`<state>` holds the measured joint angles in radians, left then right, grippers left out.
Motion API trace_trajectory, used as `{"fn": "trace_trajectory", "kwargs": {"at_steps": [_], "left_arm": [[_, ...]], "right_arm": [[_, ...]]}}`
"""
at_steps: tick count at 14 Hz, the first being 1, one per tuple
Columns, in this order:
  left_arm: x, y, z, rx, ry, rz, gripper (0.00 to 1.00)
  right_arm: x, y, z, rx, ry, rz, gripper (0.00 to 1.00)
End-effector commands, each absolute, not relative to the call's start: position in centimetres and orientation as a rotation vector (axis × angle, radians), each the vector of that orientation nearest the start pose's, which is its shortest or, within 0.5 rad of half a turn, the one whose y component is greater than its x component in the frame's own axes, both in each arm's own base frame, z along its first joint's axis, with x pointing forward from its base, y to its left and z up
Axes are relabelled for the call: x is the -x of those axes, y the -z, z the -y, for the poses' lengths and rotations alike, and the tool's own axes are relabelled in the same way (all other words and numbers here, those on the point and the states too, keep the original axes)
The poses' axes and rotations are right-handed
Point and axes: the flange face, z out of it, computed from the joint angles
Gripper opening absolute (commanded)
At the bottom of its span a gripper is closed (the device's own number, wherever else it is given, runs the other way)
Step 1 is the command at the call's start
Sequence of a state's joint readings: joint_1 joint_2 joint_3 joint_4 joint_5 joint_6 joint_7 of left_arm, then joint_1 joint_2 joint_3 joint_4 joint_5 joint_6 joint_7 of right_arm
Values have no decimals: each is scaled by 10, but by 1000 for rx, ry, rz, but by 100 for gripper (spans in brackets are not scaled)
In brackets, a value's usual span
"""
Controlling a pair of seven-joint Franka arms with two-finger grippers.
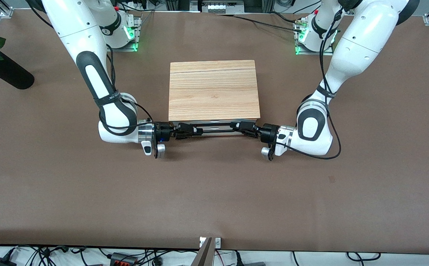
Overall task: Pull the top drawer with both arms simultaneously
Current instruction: 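Close the left gripper and the right gripper on the handle ends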
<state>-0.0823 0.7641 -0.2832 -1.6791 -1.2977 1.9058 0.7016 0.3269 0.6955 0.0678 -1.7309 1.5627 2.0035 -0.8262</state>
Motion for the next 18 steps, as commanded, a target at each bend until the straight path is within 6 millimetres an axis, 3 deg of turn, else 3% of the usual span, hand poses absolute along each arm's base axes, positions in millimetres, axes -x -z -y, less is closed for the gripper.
{"fn": "trace_trajectory", "kwargs": {"at_steps": [1, 7, 12, 15, 18], "left_arm": [[-588, -185, 283, -1767, 256, 117, 31], [-591, -187, 284, -1750, 240, 89, 16], [-601, -194, 282, -1746, 208, 85, 15], [-604, -194, 284, -1745, 201, 84, 15], [-610, -196, 280, -1753, 187, 86, 14]], "right_arm": [[-587, -199, -306, 1852, -55, 90, 14], [-588, -200, -304, 1851, -50, 89, 14], [-596, -207, -301, 1847, -31, 89, 14], [-610, -222, -304, 1840, 5, 113, 14], [-626, -217, -300, 1836, 25, 103, 14]]}}
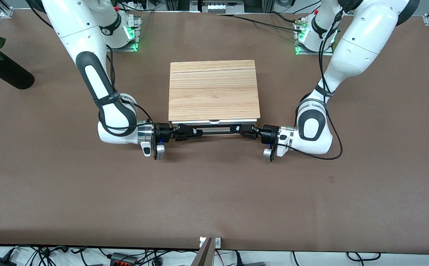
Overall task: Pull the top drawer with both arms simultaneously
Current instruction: 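Close the left gripper and the right gripper on the handle ends, then pull the handle outward with the left gripper and the right gripper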
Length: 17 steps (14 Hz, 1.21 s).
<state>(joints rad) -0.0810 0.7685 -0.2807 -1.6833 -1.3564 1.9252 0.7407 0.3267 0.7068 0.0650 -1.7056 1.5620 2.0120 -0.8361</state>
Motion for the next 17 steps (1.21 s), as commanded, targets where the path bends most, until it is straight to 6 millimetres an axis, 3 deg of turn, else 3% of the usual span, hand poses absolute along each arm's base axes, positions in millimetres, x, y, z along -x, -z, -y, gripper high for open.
{"fn": "trace_trajectory", "kwargs": {"at_steps": [1, 8, 14, 15, 16, 17], "left_arm": [[-622, -201, 277, -1755, 155, 97, 14], [-659, -187, 269, -1740, 97, 80, 13], [-672, -179, 259, -1757, 71, 73, 12], [-672, -179, 259, -1757, 71, 73, 12], [-672, -179, 259, -1757, 72, 72, 12], [-671, -179, 260, -1757, 73, 73, 13]], "right_arm": [[-636, -215, -298, 1832, 40, 101, 14], [-681, -201, -280, 1814, 115, 90, 14], [-691, -197, -275, 1813, 138, 86, 15], [-691, -197, -274, 1810, 135, 86, 19], [-691, -197, -273, 1811, 137, 87, 39], [-692, -202, -275, 1809, 140, 94, 86]]}}
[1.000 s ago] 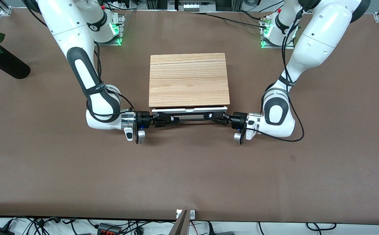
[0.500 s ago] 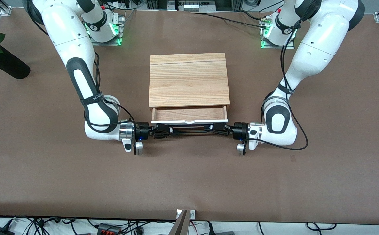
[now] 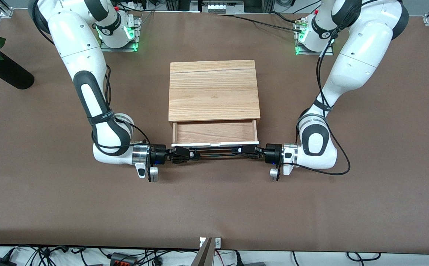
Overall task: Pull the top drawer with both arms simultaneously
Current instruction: 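Pull the handle outward with the left gripper and the right gripper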
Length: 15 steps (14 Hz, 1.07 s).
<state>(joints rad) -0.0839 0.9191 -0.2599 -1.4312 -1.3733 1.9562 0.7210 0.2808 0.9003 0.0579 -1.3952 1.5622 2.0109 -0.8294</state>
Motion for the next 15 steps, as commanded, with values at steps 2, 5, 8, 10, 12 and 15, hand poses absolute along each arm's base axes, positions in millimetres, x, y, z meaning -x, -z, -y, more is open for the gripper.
{"fn": "trace_trajectory", "kwargs": {"at_steps": [2, 5, 8, 10, 12, 15], "left_arm": [[-671, -174, 259, -1757, 76, 68, 60], [-672, -177, 258, -1756, 60, 84, 100], [-687, -193, 250, -1764, 21, 99, 100], [-691, -202, 243, -1801, 15, 135, 100], [-696, -212, 233, -1829, 3, 161, 100], [-718, -255, 201, -1937, -18, 207, 100]], "right_arm": [[-689, -208, -281, 1821, 135, 128, 100], [-690, -218, -281, 1825, 142, 148, 100], [-690, -247, -280, 1919, 80, 194, 100], [-692, -270, -269, 2043, 25, 228, 100], [-691, -302, -263, 2167, 18, 317, 100], [-690, -336, -240, 2388, 3, 445, 100]]}}
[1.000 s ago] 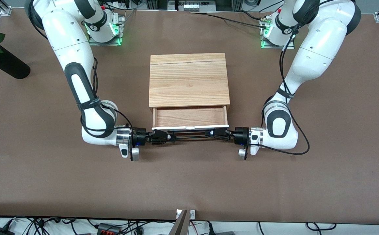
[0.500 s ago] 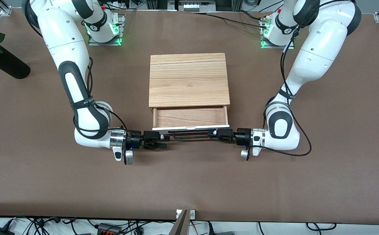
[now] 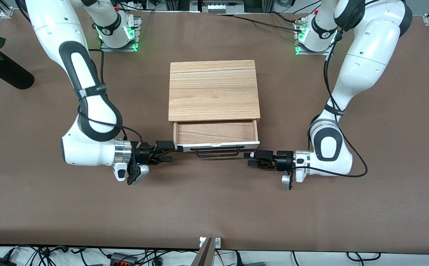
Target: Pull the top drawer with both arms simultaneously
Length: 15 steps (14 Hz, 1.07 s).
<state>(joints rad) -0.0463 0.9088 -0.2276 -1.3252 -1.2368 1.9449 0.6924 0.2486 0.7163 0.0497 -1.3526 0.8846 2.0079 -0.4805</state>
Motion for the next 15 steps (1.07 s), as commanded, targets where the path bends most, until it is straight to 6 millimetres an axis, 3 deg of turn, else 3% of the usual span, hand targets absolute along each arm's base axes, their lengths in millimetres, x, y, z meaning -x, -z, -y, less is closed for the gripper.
{"fn": "trace_trajectory", "kwargs": {"at_steps": [1, 3, 7, 9, 10, 13, 14, 15], "left_arm": [[-723, -276, 186, -2015, -12, 226, 100], [-731, -308, 159, -2178, -9, 291, 100], [-718, -385, 141, -2454, 25, 448, 100], [-709, -421, 129, -2584, 25, 517, 100], [-705, -431, 114, -2621, 53, 530, 100], [-686, -475, 95, -2783, 104, 629, 100], [-679, -490, 90, -2845, 123, 631, 100], [-672, -502, 86, -2892, 150, 603, 100]], "right_arm": [[-688, -346, -229, 2470, -28, 486, 100], [-683, -369, -201, 2665, -99, 566, 100], [-663, -411, -141, 2982, -348, 758, 100], [-648, -455, -122, 3095, -397, 807, 100], [-639, -482, -112, 3117, -391, 780, 100], [-617, -524, -72, 3143, -495, 631, 100], [-612, -556, -66, 3154, -434, 612, 100], [-600, -575, -51, 3155, -405, 560, 100]]}}
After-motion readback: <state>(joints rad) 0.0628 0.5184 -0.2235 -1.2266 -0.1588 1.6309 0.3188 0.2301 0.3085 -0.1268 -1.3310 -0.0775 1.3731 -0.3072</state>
